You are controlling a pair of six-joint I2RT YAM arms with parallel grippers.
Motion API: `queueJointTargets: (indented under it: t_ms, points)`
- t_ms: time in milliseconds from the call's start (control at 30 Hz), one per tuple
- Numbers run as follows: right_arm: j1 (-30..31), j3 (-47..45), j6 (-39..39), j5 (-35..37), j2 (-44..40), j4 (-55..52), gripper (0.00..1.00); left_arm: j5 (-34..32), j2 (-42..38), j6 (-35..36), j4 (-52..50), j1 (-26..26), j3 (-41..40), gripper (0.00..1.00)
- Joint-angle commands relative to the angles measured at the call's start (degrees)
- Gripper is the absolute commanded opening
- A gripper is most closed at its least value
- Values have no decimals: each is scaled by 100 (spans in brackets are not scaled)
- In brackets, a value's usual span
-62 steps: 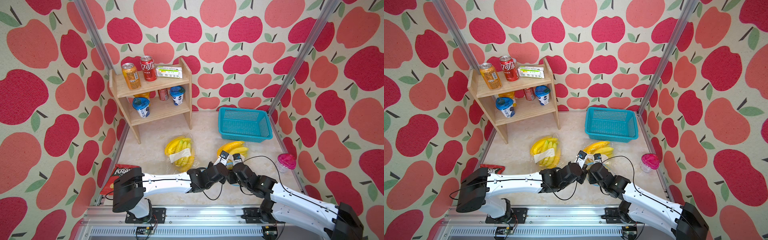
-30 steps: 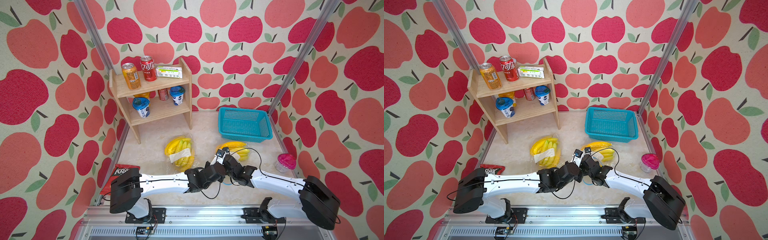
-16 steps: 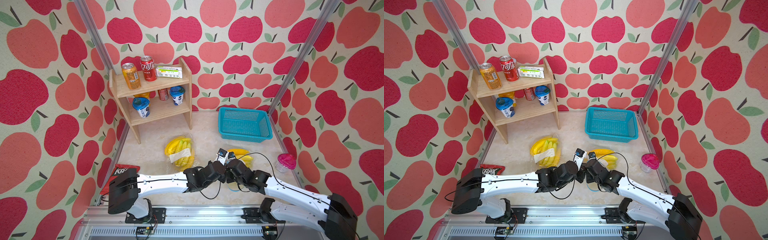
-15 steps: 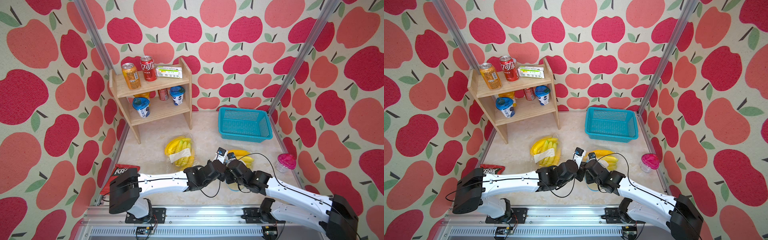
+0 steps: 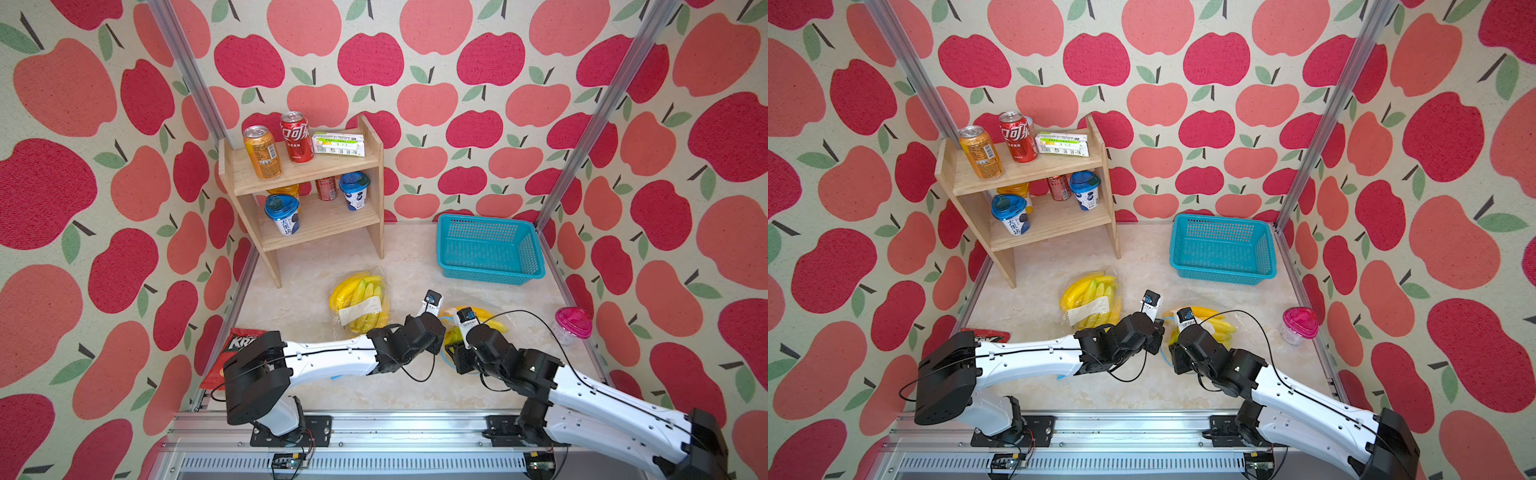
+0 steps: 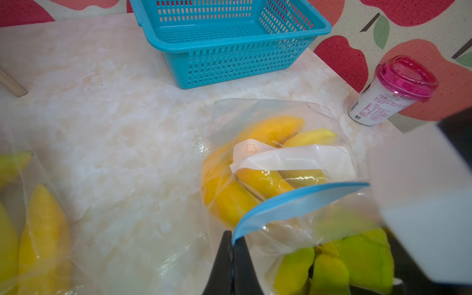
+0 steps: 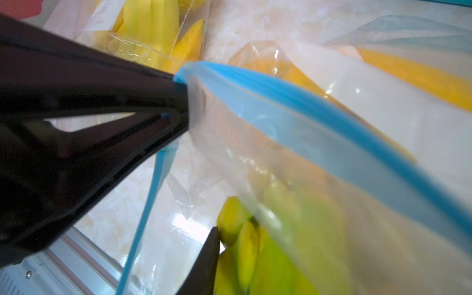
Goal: Open the zip-top bag and take out the banana
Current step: Pick up the banana from the zipper food storage bag.
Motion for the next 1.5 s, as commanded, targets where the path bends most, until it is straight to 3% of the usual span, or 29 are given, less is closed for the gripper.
queueJointTargets:
  t_ms: [0,333,500,700,800,1000,1167,1367,1467]
  points:
    - [36,224,-106,70,-492,162,10,61,162,34,-127,-26,209,0]
    - [30,203,-209,-519,-1093,663,14,129,283,-81,-354,48,282,0]
    - [-14,306,-92,-1105,-521,213,15,213,196,57,-432,112,425,0]
    - [-33,37,57,-1576,-411,801,18,379,235,65,-540,106,639,0]
    - [-40,202,8,-1459,-509,550,14,348,188,52,-541,110,615,0]
    - [-33,424,-95,-1458,-1099,615,14,311,166,-19,-544,111,531,0]
    - [-34,879,-317,-1647,-1101,351,14,316,114,-82,-560,130,414,0]
    - [-102,953,-503,-1227,-1452,456,13,329,-216,-210,-465,219,53,0]
    - [-144,706,-432,-644,-1775,773,13,443,-322,-225,-372,213,-88,0]
